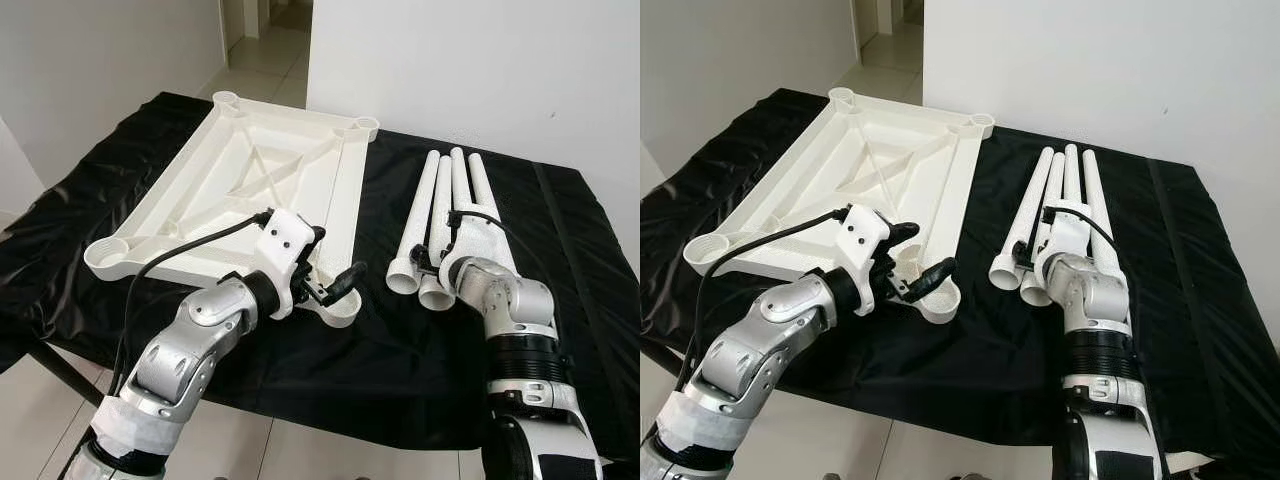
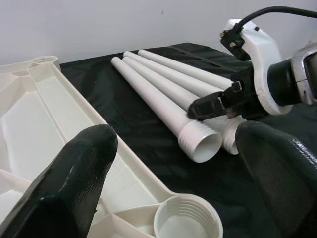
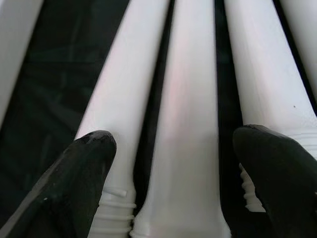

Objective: Building children table

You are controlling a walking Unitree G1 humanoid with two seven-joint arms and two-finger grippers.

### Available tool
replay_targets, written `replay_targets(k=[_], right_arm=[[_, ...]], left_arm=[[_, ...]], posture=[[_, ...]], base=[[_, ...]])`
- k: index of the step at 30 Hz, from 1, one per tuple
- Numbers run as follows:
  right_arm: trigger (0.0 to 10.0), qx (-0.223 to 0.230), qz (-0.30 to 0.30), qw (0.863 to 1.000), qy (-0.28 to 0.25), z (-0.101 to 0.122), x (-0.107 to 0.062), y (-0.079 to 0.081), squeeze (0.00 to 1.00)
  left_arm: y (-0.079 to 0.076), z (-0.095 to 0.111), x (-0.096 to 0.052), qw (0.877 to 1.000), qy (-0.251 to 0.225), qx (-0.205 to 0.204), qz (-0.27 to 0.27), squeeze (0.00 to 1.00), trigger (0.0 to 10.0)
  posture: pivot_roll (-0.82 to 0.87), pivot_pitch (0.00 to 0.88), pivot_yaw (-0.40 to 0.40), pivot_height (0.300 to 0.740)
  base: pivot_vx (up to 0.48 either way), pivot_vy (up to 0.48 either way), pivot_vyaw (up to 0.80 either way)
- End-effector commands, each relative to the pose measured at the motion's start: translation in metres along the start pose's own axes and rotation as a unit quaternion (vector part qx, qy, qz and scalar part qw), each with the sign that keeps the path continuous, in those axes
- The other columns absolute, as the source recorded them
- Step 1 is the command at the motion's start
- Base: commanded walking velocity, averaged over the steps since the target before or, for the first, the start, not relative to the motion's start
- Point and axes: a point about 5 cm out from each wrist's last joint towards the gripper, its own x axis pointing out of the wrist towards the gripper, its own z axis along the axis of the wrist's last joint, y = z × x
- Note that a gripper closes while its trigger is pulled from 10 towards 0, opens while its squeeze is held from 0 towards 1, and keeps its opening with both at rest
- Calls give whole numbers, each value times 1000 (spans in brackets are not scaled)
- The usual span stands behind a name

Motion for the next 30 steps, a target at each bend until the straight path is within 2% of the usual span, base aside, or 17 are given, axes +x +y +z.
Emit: replay_targets(k=[1,3,5,7,9,10,15,16,17,18,26,29,30], right_arm=[[10000,12,-31,995,94,-37,8,-13,0],[10000,17,-30,995,92,-36,8,-13,0],[10000,19,-31,999,37,-27,8,-12,0],[10000,19,-31,999,37,-27,8,-12,0],[10000,32,-16,997,62,-33,9,-9,0],[10000,42,-7,995,92,-39,9,-8,0],[10000,15,1,995,103,-44,9,-6,0],[3216,-3,-4,995,95,-43,10,-6,0],[3216,-3,-4,995,95,-43,10,-6,0],[0,-12,-5,996,87,-41,10,-6,0],[0,-32,11,997,62,-36,9,0,0],[0,-27,18,999,43,-30,7,2,0],[0,-18,21,1000,15,-22,5,4,0]], left_arm=[[-1,1,-1,1000,2,3,-8,0,10000],[-1,2,-1,1000,2,2,-7,0,10000],[-1,2,-1,1000,1,1,-7,0,10000],[-1,2,-1,1000,1,1,-7,0,10000],[-2,2,-1,1000,0,-2,-7,0,10000],[-2,2,-1,1000,0,-4,-7,0,10000],[-2,1,-1,1000,-1,-6,-5,0,10000],[-2,1,0,1000,-1,-8,-4,0,10000],[-2,1,0,1000,-1,-8,-4,0,10000],[-2,1,0,1000,-1,-8,-3,0,10000],[-2,1,1,1000,-2,-13,-1,0,10000],[-1,1,2,1000,-4,-15,-1,0,10000],[-1,2,2,1000,-6,-20,1,0,10000]], posture=[[60,49,-36,740],[58,47,-34,740],[58,45,-34,740],[58,45,-34,740],[58,44,-31,740],[56,44,-30,740],[53,44,-28,740],[53,45,-27,740],[53,45,-27,740],[53,44,-27,740],[46,46,-31,740],[44,47,-30,740],[40,47,-31,740]], base=[[0,0,0],[0,0,0],[0,0,0],[0,0,0],[0,0,0],[0,0,0],[0,0,0],[0,0,0],[0,0,0],[0,0,0],[0,0,0],[0,0,0],[0,0,0]])
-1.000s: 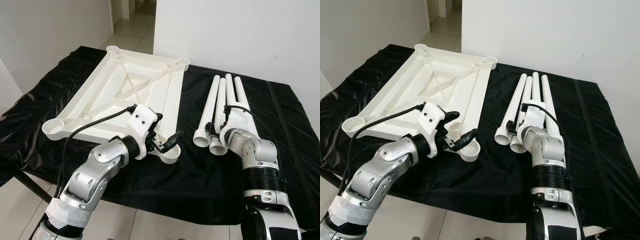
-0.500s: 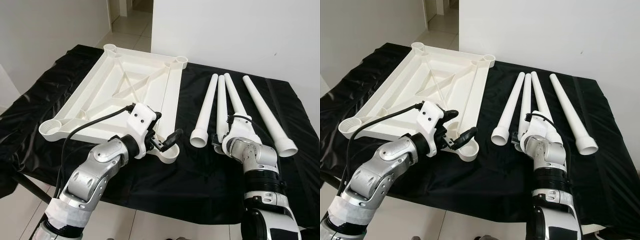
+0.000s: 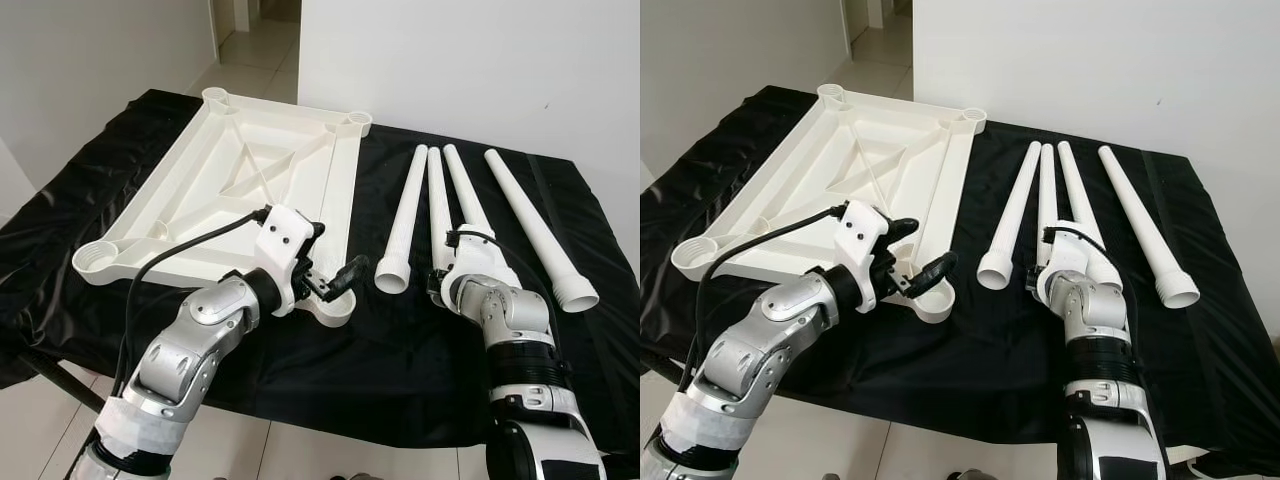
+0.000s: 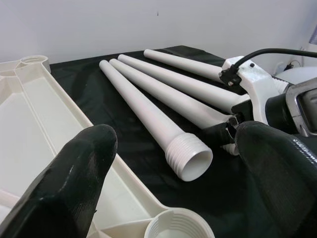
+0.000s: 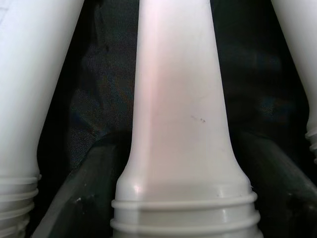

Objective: Building children table

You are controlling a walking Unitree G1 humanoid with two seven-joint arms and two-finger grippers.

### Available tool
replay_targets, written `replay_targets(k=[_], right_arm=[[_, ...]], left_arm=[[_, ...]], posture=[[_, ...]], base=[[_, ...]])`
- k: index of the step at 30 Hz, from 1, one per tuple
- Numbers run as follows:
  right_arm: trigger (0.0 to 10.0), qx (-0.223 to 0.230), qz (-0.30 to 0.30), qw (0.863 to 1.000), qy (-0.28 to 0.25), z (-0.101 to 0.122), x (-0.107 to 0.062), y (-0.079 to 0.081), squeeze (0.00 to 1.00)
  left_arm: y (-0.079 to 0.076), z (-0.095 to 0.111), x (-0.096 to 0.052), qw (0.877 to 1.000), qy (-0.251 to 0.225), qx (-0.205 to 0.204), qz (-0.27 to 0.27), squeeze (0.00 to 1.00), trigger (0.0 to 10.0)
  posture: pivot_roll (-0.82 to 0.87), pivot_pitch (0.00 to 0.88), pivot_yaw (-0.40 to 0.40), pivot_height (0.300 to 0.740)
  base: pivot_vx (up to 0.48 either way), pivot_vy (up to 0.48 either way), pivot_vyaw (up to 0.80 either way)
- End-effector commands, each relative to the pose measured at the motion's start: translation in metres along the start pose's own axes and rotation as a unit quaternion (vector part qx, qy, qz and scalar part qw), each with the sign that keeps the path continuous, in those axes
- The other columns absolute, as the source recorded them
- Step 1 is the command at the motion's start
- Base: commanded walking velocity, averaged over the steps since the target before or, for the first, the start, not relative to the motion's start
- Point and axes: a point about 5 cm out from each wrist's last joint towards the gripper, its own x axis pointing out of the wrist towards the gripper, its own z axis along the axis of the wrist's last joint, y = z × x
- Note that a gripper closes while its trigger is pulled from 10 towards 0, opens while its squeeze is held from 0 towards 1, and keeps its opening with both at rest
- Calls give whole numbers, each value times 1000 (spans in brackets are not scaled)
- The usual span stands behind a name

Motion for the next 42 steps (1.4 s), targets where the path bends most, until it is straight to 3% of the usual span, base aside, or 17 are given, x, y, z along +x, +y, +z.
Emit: replay_targets(k=[1,6,8,10,11,13,15,21,25,26,27,31,32,33,35,39,42], right_arm=[[0,3,7,1000,-20,2,-1,4,0],[0,15,2,998,-68,13,-5,4,0],[0,22,4,994,-106,20,-8,5,0],[0,9,25,981,-191,33,-17,9,0],[0,9,25,981,-191,33,-17,9,0],[10000,29,53,973,-224,38,-23,13,0],[10000,33,59,970,-232,39,-24,13,0],[10000,36,172,931,-319,40,-35,18,0],[10000,26,198,923,-329,37,-38,21,0],[10000,15,209,918,-338,35,-39,23,0],[10000,2,237,905,-352,31,-43,27,0],[10000,-8,249,899,-360,29,-45,31,0],[10000,-16,259,893,-368,28,-47,33,0],[10000,-28,279,882,-379,26,-51,37,0],[10000,-30,284,879,-381,26,-52,38,0],[10000,-56,342,845,-407,22,-63,49,0],[10000,-77,362,835,-407,19,-65,54,0]], left_arm=[[2,-1,1,1000,5,-9,0,0,10000],[5,0,2,1000,-2,-19,6,0,10000],[7,1,3,1000,-6,-26,6,0,10000],[13,3,5,999,-14,-40,6,0,10000],[13,3,5,999,-14,-40,6,0,10000],[20,6,8,998,-24,-60,3,0,10000],[22,8,9,997,-29,-69,0,0,10000],[24,22,13,987,-50,-130,-75,0,10000],[24,26,14,982,-54,-149,-100,0,10000],[25,29,15,978,-60,-166,-113,808,10000],[27,34,19,976,-64,-173,-120,1000,10000],[29,35,23,975,-64,-178,-115,984,10000],[31,37,25,974,-68,-186,-113,667,10000],[35,39,27,972,-69,-194,-113,0,10000],[35,40,28,972,-69,-194,-113,0,10000],[39,48,34,963,-72,-224,-132,0,10000],[43,51,39,963,-68,-225,-135,0,10000]], posture=[[40,47,-31,740],[35,50,-33,740],[32,52,-36,740],[30,50,-39,740],[30,50,-39,740],[28,49,-43,740],[28,49,-43,740],[36,38,-40,740],[34,35,-34,740],[35,32,-33,740],[33,31,-29,740],[32,28,-22,740],[32,28,-22,740],[31,27,-20,740],[31,27,-20,740],[32,28,-18,740],[33,25,-22,740]], base=[[0,0,0],[0,0,0],[0,0,0],[0,0,0],[0,0,0],[0,0,0],[0,0,0],[0,0,0],[0,0,0],[0,0,0],[0,0,0],[0,0,0],[0,0,0],[0,0,0],[0,0,0],[0,0,0],[0,0,0]])
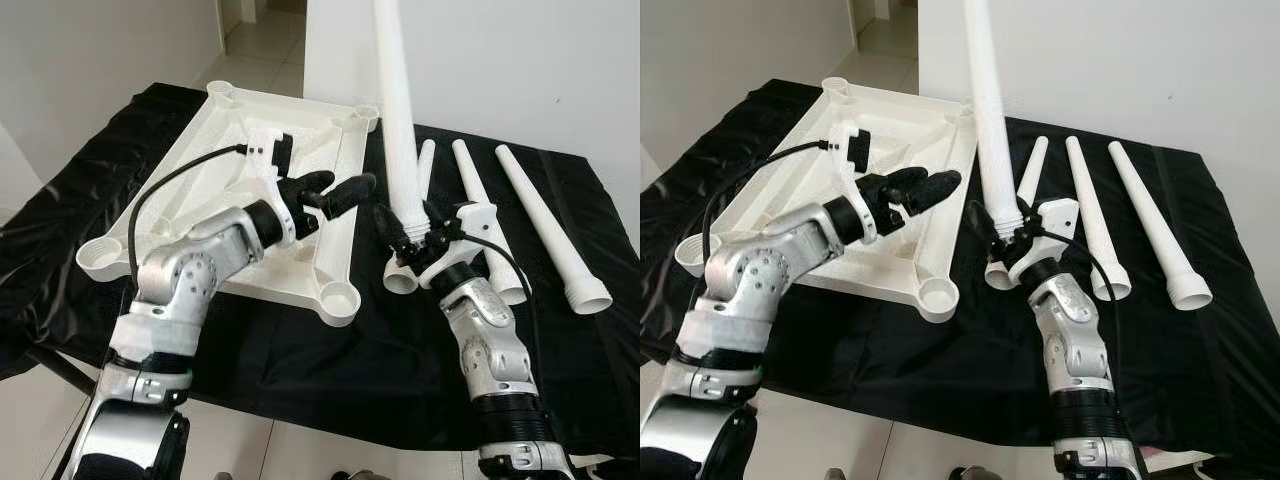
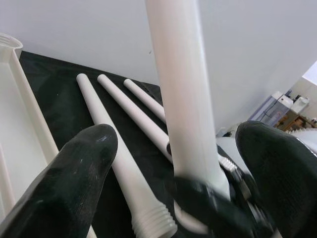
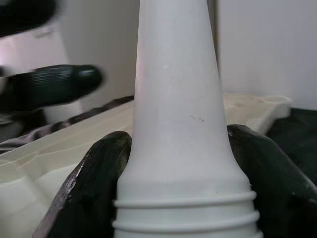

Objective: Building children table

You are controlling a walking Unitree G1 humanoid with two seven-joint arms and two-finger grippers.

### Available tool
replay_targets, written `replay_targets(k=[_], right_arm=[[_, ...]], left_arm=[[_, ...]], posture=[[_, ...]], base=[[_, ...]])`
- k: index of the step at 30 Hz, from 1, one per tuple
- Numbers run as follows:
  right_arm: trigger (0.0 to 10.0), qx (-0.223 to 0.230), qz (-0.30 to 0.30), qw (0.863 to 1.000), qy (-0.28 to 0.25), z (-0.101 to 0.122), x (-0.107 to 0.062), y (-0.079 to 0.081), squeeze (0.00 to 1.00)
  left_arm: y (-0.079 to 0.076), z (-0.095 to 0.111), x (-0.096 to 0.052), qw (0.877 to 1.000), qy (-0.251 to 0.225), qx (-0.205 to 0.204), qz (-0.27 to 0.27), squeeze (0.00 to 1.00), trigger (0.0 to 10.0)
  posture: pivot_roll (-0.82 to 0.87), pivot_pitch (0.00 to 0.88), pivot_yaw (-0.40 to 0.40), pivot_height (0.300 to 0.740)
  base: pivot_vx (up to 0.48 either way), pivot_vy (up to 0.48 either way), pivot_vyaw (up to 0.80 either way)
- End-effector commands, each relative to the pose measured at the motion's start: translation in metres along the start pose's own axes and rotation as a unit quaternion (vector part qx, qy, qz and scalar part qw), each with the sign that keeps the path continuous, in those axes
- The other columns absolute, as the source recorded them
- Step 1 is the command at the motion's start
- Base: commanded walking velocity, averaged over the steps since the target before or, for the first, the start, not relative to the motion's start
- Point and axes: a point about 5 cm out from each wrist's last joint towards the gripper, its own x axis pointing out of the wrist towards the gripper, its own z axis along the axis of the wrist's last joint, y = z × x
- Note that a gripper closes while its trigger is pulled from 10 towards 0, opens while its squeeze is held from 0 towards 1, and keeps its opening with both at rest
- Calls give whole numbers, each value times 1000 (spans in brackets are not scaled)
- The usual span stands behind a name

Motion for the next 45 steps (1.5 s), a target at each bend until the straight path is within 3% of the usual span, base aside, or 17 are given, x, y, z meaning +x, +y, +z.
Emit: replay_targets(k=[1,6,17,18,20,21,27,37,38,40,41,42,43,44,45], right_arm=[[10000,-9,19,1000,-12,3,0,4,0],[10000,-11,64,998,-4,-2,-2,15,0],[10000,-31,95,995,13,-13,-8,23,0],[10000,-34,94,995,15,-14,-8,23,0],[10000,-36,94,995,16,-15,-8,23,0],[10000,-39,92,995,16,-15,-7,22,0],[10000,-47,87,995,18,-16,-6,20,0],[10000,-88,64,993,53,-23,0,15,0],[10000,-96,65,991,66,-26,1,15,0],[10000,-97,67,991,69,-26,1,15,0],[10000,-97,67,990,71,-27,1,15,0],[10000,-101,58,990,81,-28,2,12,494],[10000,-101,58,990,81,-28,2,12,494],[10000,-108,50,989,85,-27,4,9,1000],[10000,-115,45,989,86,-24,7,6,1000]], left_arm=[[-8,0,2,995,9,-6,-96,0,10000],[-6,10,11,994,2,-17,-106,0,10000],[-6,33,17,992,-13,-30,-125,0,10000],[-7,36,17,991,-16,-38,-131,0,6235],[-9,38,18,989,-18,-49,-139,0,6235],[-14,38,17,987,-22,-49,-153,0,0],[-25,38,15,980,-16,-58,-189,0,0],[-25,39,19,984,-14,-49,-169,0,0],[-24,38,21,986,-9,-49,-156,0,3255],[-24,38,21,987,-9,-50,-153,0,3255],[-24,38,22,987,-8,-51,-152,0,10000],[-24,39,23,989,-8,-37,-143,0,10000],[-24,39,23,989,-8,-37,-143,0,10000],[-25,40,24,991,-5,-16,-134,0,10000],[-27,40,26,993,4,23,-116,0,10000]], posture=[[33,25,-22,740],[33,21,-23,740],[36,0,-12,740],[35,0,-10,740],[35,0,-10,740],[35,0,-8,740],[36,0,-7,740],[46,0,-11,740],[47,0,-12,740],[47,0,-12,740],[47,0,-12,740],[50,0,-17,740],[50,0,-17,740],[50,0,-17,740],[52,0,-22,740]], base=[[0,0,0],[0,0,0],[0,0,0],[0,0,0],[0,0,0],[0,0,0],[0,0,0],[0,0,0],[0,0,0],[0,0,0],[0,0,0],[0,0,0],[0,0,0],[0,0,0],[0,0,0]])
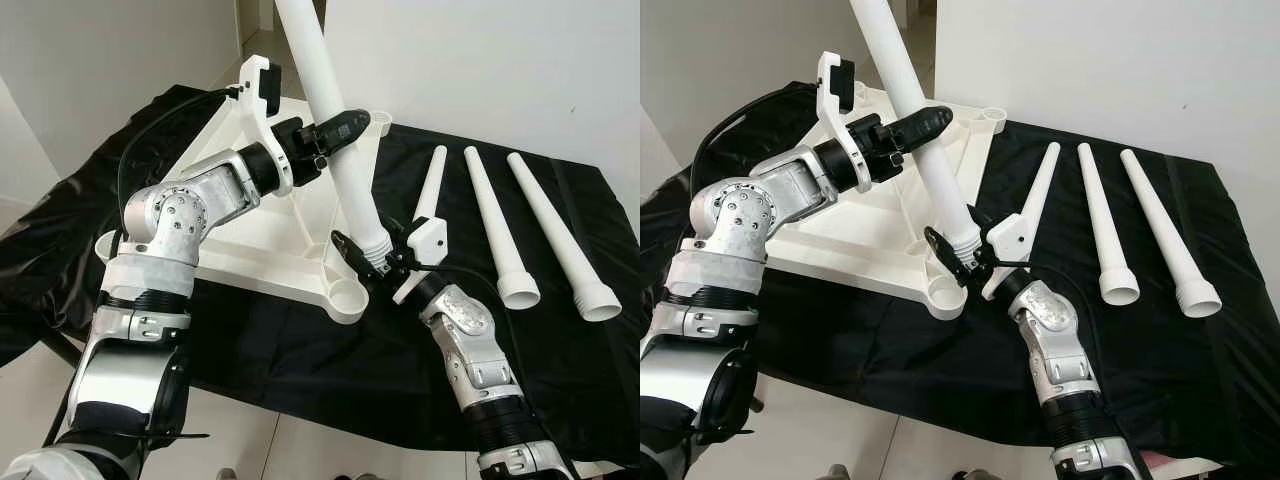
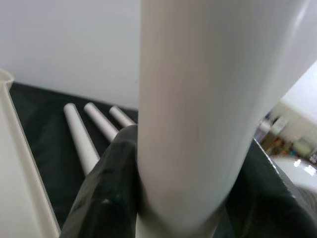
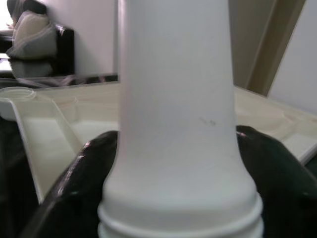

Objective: Building children table

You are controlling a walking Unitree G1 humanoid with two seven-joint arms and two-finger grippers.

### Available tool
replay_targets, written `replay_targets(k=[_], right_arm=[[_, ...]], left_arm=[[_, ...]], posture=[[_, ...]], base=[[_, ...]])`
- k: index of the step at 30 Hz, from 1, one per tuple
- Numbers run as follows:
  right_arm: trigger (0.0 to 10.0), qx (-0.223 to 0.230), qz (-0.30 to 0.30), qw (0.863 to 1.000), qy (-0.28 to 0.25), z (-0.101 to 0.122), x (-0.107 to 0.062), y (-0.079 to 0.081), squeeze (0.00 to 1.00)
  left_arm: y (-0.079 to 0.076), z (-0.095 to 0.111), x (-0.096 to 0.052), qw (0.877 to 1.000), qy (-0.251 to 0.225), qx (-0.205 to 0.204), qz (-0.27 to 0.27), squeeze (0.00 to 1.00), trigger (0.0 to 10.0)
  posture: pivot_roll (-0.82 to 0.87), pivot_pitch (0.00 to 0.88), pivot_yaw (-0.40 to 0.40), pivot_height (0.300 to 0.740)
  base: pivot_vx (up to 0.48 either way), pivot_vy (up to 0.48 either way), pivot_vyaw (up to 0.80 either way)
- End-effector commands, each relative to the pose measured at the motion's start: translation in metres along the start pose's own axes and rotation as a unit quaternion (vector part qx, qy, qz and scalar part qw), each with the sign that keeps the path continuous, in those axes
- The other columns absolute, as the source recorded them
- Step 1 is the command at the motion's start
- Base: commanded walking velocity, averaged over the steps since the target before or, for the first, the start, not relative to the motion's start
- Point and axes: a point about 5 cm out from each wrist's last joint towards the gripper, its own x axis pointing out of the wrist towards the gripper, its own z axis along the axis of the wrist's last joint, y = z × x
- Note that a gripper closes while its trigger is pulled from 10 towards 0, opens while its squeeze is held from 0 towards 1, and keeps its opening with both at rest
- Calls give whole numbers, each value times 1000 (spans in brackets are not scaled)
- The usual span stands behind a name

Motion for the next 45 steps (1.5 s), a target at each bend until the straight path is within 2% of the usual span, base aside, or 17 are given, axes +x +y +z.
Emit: replay_targets(k=[1,7,8,9,15,20,21,25,27,28,37,38,39,40,41,44,45], right_arm=[[10000,-4,-16,1000,23,-4,-1,-6,1000],[10000,-32,-27,999,36,1,7,-8,1000],[10000,-32,-27,999,36,1,7,-8,1000],[10000,-28,-19,999,42,2,10,-5,0],[10000,-11,13,999,39,9,16,6,0],[10000,-18,13,999,35,14,19,7,0],[10000,-20,17,999,26,21,21,8,0],[10000,-24,17,999,20,25,22,7,0],[10000,-34,8,999,7,34,24,3,0],[10000,-24,-9,1000,2,39,24,-2,0],[9922,-20,-24,999,33,31,22,-7,0],[6784,-15,-26,999,34,30,22,-7,0],[6784,-15,-26,999,34,30,22,-7,0],[4941,-10,-31,999,41,29,22,-8,0],[4941,-10,-31,999,41,29,22,-8,0],[4078,-5,-39,998,48,28,24,-9,0],[1961,-6,-41,998,49,28,24,-10,0]], left_arm=[[-20,1,9,996,14,43,-75,0,10000],[-22,-4,14,993,15,114,-36,0,10000],[-22,-4,14,993,15,114,-36,0,10000],[-23,-6,15,991,12,127,-26,0,10000],[-26,-9,18,985,5,170,-9,0,10000],[-25,-12,18,983,8,183,-3,0,10000],[-26,-15,18,981,10,192,-2,0,10000],[-26,-16,19,981,10,196,-2,0,10000],[-27,-16,19,980,10,200,-3,0,10000],[-27,-16,20,979,8,203,-5,0,10000],[-29,-12,21,979,0,205,-8,0,10000],[-30,-12,21,979,1,205,-11,0,10000],[-30,-12,21,979,1,205,-11,0,10000],[-32,-11,21,979,0,205,-13,0,10000],[-32,-11,21,979,0,205,-13,0,10000],[-33,-11,22,978,-2,209,-16,0,10000],[-34,-10,22,977,-3,211,-17,0,10000]], posture=[[52,0,-22,740],[54,0,-29,740],[54,0,-29,740],[53,0,-29,740],[59,0,-35,740],[58,0,-35,740],[59,0,-36,740],[59,0,-37,740],[58,0,-37,740],[57,0,-38,740],[58,0,-37,740],[59,0,-35,740],[59,0,-35,740],[60,0,-35,740],[60,0,-35,740],[65,0,-38,740],[66,0,-39,740]], base=[[0,0,0],[0,0,0],[0,0,0],[0,0,0],[0,0,0],[0,0,0],[0,0,0],[0,0,0],[0,0,0],[0,0,0],[0,0,0],[0,0,0],[0,0,0],[0,0,0],[0,0,0],[0,0,0],[0,0,0]])
